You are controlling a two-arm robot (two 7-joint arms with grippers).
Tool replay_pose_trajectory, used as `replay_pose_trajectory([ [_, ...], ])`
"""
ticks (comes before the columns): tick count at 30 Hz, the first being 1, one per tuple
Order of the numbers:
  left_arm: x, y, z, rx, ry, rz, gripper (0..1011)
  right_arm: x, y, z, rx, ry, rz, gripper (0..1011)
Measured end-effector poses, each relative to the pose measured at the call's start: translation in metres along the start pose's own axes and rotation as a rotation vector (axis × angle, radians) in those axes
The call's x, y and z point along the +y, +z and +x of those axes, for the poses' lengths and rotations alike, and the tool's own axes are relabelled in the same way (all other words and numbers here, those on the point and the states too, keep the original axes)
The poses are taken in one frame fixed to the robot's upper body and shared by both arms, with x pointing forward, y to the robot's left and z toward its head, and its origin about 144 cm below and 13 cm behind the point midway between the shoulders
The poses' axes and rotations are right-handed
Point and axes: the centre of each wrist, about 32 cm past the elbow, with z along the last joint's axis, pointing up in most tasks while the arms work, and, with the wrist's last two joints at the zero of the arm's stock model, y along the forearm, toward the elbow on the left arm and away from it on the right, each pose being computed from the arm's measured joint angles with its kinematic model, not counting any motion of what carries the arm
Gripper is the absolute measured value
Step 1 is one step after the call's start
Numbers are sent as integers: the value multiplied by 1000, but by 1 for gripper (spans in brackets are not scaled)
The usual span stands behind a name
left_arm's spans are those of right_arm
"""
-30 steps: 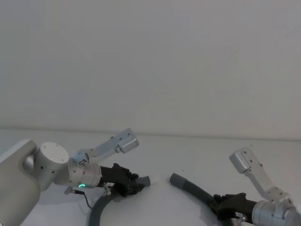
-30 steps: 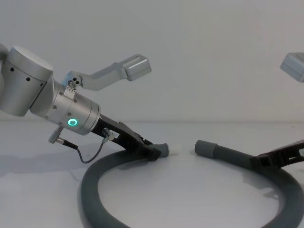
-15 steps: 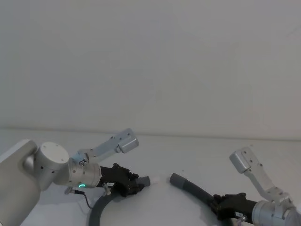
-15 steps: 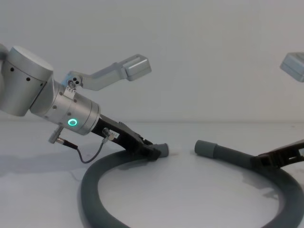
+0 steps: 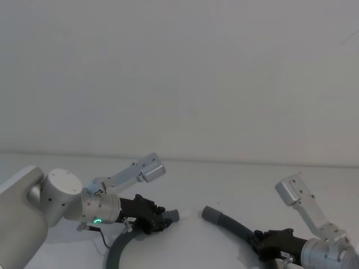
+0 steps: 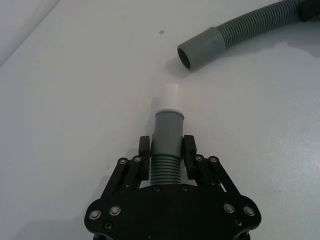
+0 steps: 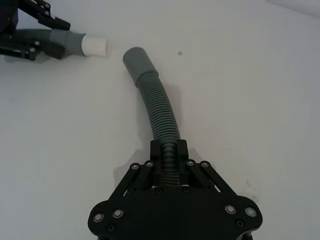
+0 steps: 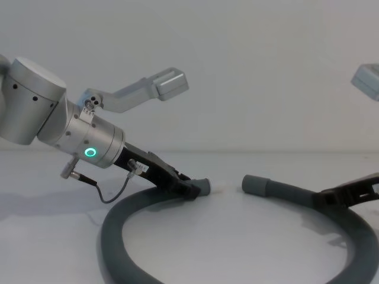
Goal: Use both hands to pick up one end of the pipe from the table, align the ends, and insert them.
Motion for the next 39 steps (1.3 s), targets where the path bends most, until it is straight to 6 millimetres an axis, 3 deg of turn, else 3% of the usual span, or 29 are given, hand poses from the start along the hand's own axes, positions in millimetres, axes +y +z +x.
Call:
replay_pose_trajectory([
  [26,9,5,5,-97,18,-52,360,-11,-24,12,23,57,277,16],
  [39,21,10,5,-161,48,-106,360,-21,-44,21,32,111,347,13],
])
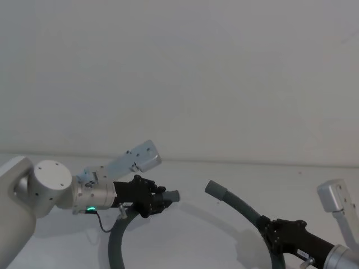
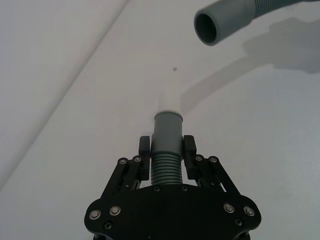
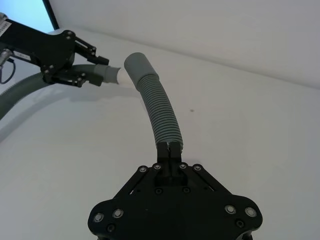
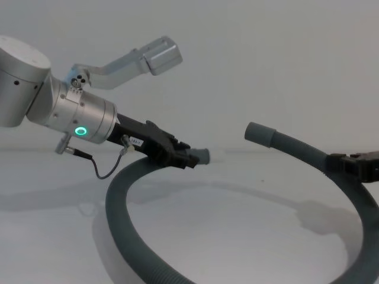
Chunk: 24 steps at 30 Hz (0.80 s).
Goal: Use both hands to pick up one end of the pipe from the table, align the ends, and insert them.
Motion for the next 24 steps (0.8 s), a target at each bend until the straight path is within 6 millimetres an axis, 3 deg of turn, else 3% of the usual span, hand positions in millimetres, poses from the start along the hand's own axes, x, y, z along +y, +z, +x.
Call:
replay_pose_trajectory([
  [24,21,11,11,-137,-70,-197,360,-21,-17,11,31,153,139,5],
])
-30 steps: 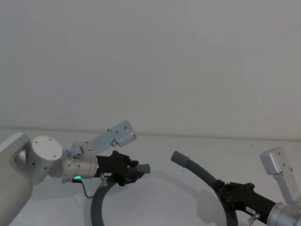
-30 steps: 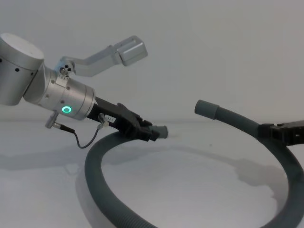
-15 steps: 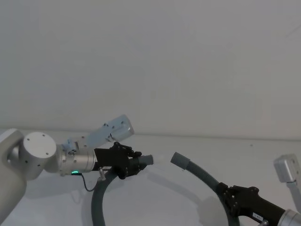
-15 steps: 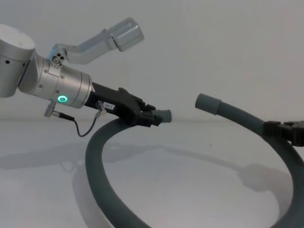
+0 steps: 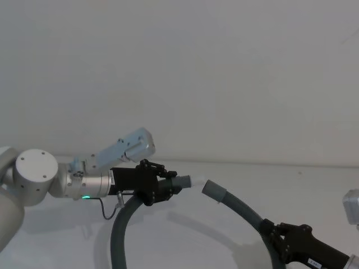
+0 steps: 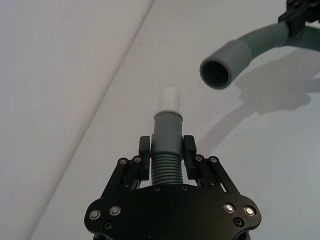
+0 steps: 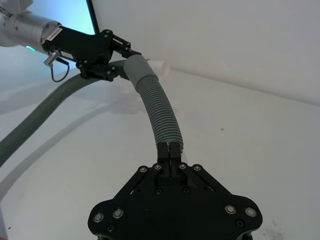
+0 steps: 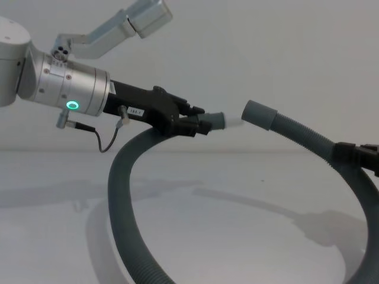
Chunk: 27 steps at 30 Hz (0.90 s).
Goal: Use both hands to pick up one end of the pipe from the table, align the ends, and insert them.
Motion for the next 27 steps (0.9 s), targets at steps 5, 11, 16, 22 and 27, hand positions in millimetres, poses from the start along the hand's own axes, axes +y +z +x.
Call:
replay_pose_trajectory([
  [5,6,5,2,-23,-13,-32,360,-4,-2,2,1,16,14,5],
  [11,13,8,2,-39,-23,-51,360,-7,-4,4,1,24,22,5],
  [16,19,10,2,-49,-29,-62,360,-9,-6,6,1,26,25,5],
  [22,27,13,1,-57,-46,-72,360,-12,-8,7,5,26,30,4],
  [27,32,16,0,-60,-66,-81,360,-14,-10,7,12,28,33,4],
])
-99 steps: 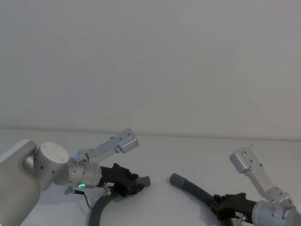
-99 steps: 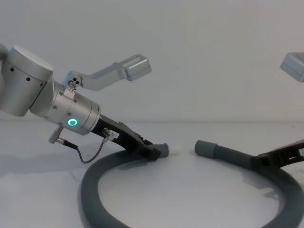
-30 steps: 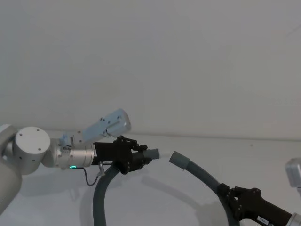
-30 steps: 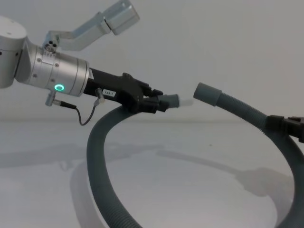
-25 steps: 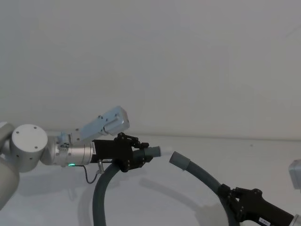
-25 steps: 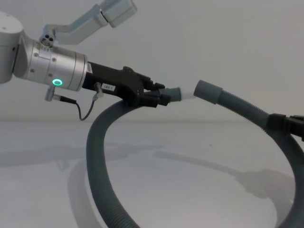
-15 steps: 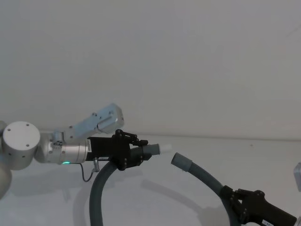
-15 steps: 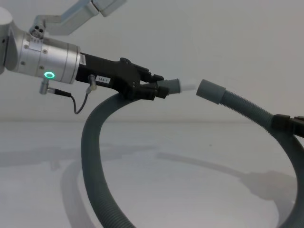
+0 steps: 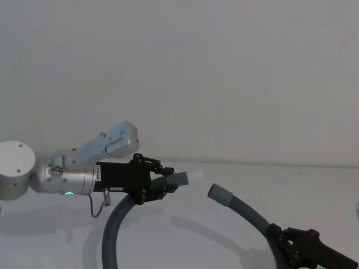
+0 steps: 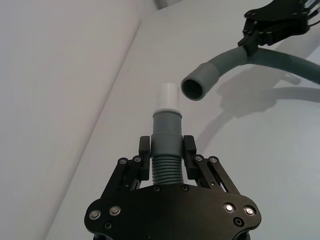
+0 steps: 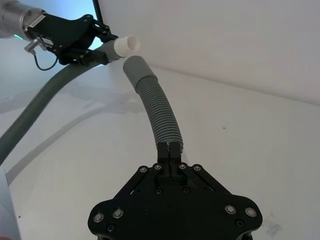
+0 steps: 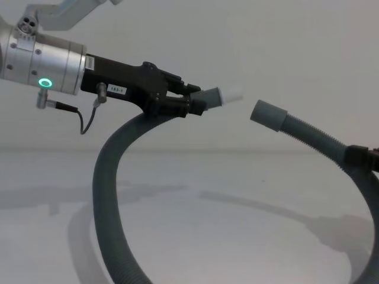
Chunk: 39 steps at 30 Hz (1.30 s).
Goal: Use both hands to pick up one end of the pipe from the table, align the ends, and insert them.
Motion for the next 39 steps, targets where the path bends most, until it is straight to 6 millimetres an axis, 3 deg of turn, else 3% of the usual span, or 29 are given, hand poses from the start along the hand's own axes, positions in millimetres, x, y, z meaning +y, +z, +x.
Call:
replay_pose_trajectory([
  [16,4,13,-4,-5,-77,-5,360,-9,2,-3,11,6,19,4],
  [39,11,34,-5,-59,-57,107,360,-16,5,-3,-5,32,24,4],
])
